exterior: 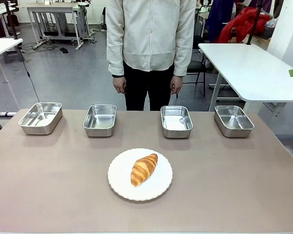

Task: Place the bread in the container.
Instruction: Place the Butter Roll into the Airtight Container indicated by the human.

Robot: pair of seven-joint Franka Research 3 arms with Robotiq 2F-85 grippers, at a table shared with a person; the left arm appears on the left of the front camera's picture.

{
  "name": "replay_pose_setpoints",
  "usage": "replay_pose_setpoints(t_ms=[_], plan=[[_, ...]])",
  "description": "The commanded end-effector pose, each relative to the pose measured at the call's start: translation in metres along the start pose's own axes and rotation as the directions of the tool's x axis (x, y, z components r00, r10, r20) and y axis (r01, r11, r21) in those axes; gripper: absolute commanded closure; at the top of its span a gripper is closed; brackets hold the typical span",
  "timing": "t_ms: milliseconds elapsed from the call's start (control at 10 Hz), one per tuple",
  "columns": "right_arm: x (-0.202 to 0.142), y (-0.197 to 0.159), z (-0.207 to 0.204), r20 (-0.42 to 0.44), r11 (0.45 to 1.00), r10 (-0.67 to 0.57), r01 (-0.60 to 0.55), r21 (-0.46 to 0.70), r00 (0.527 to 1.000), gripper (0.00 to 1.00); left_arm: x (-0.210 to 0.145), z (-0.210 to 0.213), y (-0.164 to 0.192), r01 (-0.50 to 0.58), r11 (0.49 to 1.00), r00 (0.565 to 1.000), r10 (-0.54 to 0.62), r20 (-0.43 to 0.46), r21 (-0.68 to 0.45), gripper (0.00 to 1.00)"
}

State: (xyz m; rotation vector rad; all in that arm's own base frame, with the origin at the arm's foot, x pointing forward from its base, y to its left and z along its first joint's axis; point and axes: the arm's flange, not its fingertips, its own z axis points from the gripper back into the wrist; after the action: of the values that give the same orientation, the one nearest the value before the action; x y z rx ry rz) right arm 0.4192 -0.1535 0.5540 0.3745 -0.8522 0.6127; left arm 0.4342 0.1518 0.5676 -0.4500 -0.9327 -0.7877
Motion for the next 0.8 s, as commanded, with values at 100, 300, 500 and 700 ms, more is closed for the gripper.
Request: replay_pose_setpoints(t_ms=[100, 300, 500, 700], plan=[[-0.0008, -0.0006, -0.0005, 0.011, 1.000, 0.004, -0.004, 0.006, 1.000, 0.00, 0.0014, 0.0017, -0.0012, 0.000, 1.000, 1.000, 0.000, 0.013, 0.003, 0.00], [-0.0008, -0.0006, -0.0005, 0.011, 1.000, 0.004, -0.004, 0.006, 1.000, 0.00, 0.0014, 0.0017, -0.0012, 0.000, 1.000, 1.000, 0.000, 0.013, 0.003, 0.00], [-0.0008, -0.0006, -0.0005, 0.011, 1.000, 0.004, -0.004, 0.006, 1.000, 0.00, 0.0014, 0.0017, -0.0012, 0.000, 1.000, 1.000, 0.000, 0.013, 0.003, 0.00], [-0.0008, -0.0006, -0.0005, 0.011, 1.000, 0.004, -0.004, 0.006, 1.000, 0.00, 0.0014, 0.0017, -0.0012, 0.000, 1.000, 1.000, 0.000, 0.013, 0.003, 0.00]])
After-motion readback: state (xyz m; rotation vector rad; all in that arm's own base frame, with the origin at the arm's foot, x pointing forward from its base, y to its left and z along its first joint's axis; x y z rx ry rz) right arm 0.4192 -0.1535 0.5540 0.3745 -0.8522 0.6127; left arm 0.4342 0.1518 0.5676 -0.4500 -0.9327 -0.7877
